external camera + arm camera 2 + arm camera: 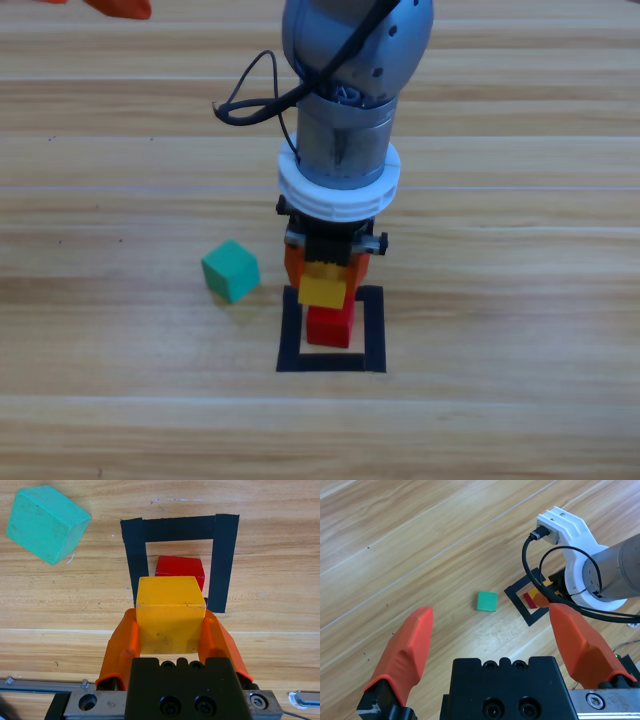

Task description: Stack the blocks in the rectangular block: red at the bottom, yellow in the middle, green on top

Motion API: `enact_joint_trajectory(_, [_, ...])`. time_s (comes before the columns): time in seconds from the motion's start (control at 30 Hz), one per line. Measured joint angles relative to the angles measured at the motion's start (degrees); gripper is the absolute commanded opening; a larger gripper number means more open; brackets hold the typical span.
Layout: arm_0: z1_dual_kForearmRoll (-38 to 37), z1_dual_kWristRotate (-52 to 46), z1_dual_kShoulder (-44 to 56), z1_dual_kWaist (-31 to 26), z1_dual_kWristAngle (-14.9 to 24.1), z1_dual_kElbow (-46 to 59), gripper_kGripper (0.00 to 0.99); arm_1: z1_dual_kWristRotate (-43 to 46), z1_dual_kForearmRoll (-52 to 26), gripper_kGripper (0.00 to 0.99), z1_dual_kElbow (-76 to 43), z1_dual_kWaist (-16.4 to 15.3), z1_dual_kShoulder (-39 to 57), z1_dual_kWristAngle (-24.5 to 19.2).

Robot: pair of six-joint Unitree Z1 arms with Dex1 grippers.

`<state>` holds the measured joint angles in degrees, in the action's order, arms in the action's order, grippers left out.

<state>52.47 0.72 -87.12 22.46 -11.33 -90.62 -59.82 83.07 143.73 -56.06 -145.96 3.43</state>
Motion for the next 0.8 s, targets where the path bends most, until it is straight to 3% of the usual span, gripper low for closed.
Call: enact_joint_trajectory(0.8, [0.0, 0.0, 0.0, 0.0, -0.01, 1.07, 0.99, 0.04, 0.8, 0.0, 0.66, 0.0, -1.09, -0.01])
